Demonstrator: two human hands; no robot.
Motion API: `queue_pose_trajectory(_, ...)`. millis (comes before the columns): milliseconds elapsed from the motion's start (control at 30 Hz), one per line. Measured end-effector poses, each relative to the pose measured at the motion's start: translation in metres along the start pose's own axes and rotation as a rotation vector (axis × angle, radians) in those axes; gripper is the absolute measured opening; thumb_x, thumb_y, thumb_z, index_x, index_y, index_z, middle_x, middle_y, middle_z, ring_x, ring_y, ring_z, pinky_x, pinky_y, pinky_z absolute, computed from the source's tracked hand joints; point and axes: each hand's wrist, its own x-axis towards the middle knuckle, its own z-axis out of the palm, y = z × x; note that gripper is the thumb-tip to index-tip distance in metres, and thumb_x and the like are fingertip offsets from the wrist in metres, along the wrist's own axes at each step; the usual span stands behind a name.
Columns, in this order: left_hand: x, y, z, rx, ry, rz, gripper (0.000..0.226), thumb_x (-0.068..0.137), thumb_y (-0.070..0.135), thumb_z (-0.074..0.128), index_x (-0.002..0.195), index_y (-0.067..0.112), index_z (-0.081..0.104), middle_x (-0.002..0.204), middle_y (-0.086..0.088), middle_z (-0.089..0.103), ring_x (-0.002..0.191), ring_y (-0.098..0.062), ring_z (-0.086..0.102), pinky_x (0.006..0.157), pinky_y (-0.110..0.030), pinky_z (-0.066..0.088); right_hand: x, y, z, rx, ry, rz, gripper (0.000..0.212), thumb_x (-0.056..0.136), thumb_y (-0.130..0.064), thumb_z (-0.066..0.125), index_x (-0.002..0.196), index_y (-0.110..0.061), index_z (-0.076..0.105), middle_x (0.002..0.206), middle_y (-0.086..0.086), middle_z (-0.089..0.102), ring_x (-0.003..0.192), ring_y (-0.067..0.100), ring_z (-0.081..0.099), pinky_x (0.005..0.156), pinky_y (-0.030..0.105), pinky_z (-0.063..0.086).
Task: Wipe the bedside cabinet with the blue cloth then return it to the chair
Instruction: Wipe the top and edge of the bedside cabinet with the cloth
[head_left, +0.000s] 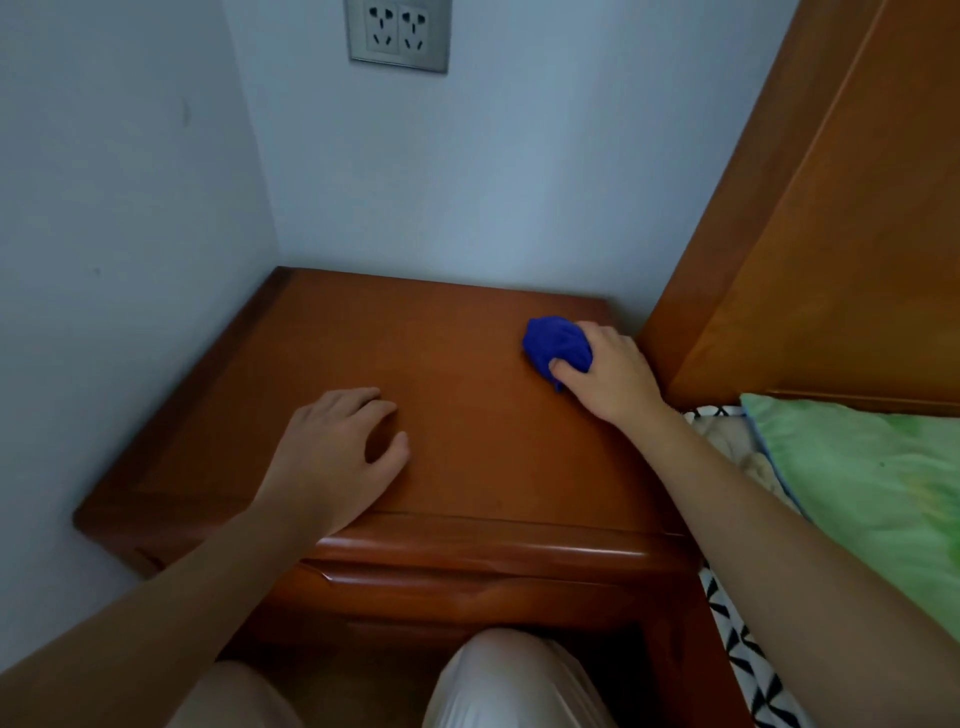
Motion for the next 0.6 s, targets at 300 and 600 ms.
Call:
queue_pose_trajectory(300,0.002,0.001,-0.001,0.001,0.007,0.005,0.06,0.089,0.062,0.033,0.129,0.028,0.061,0.138,0.005,0.056,0.132,-0.015,0.045,0.109,-0.043,0.035,0.042,0.004,0.006,0.007,-0.009,0.037,0.062,0.086,-0.063,0.056,0.137,-0.028,0.053,0.133,0.006,0.059,0.122,0.035,0.053,0.099,0.047,0.048)
queue_pose_trajectory(600,-0.001,0.005,-0.006,-0.003,-0.024,0.003,0.05,0.097,0.054,0.044,0.136,0.025,0.057,0.144,0.002,0.052,0.137,-0.016,0.041,0.112,-0.042,0.032,-0.055,0.0,-0.01,0.054,-0.012,-0.098,0.062,0.091,-0.054,0.062,0.146,-0.029,0.047,0.141,-0.003,0.056,0.13,0.025,0.047,0.107,0.04,0.039)
